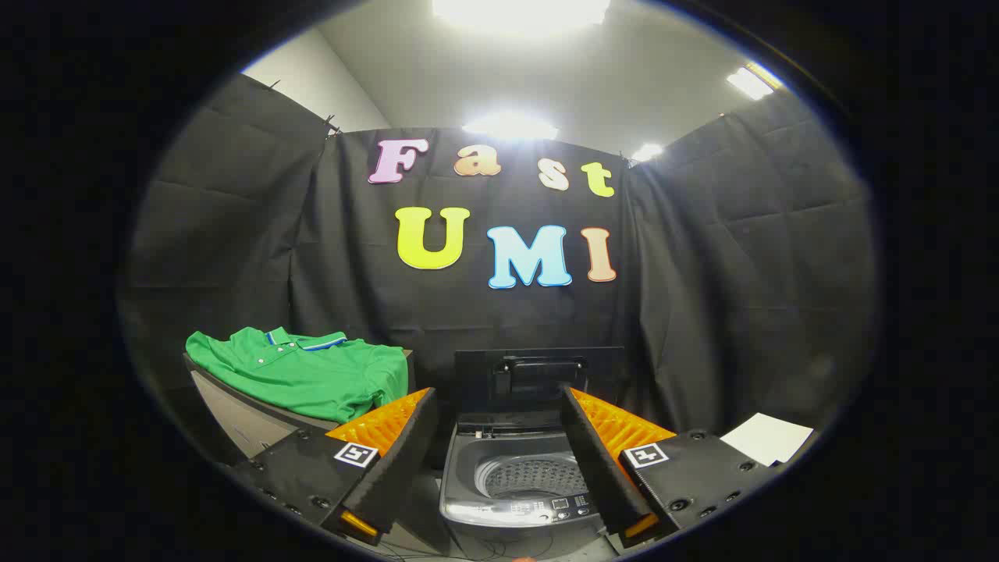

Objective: Put the clothes into the washing machine and then close the washing machine lid.

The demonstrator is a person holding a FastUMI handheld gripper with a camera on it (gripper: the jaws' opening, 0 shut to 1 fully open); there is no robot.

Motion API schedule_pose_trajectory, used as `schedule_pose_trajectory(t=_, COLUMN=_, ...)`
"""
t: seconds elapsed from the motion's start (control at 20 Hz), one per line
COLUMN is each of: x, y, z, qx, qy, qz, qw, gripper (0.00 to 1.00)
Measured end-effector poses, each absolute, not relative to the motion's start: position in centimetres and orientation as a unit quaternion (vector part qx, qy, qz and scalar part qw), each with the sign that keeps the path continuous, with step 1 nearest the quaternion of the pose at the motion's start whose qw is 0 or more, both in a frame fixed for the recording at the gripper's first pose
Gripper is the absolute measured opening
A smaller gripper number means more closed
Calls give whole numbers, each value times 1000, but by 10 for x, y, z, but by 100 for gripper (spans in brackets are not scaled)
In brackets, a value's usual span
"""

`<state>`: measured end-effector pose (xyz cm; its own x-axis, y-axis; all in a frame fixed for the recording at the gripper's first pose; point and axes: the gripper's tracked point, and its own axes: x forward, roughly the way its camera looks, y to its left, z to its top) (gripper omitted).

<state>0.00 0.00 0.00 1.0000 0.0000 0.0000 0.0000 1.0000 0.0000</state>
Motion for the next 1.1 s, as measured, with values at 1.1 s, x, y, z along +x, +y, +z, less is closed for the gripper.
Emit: schedule_pose_trajectory(t=1.1, x=-8, y=-6, z=15, qx=9, qy=-11, qz=8, qw=1000, gripper=98)
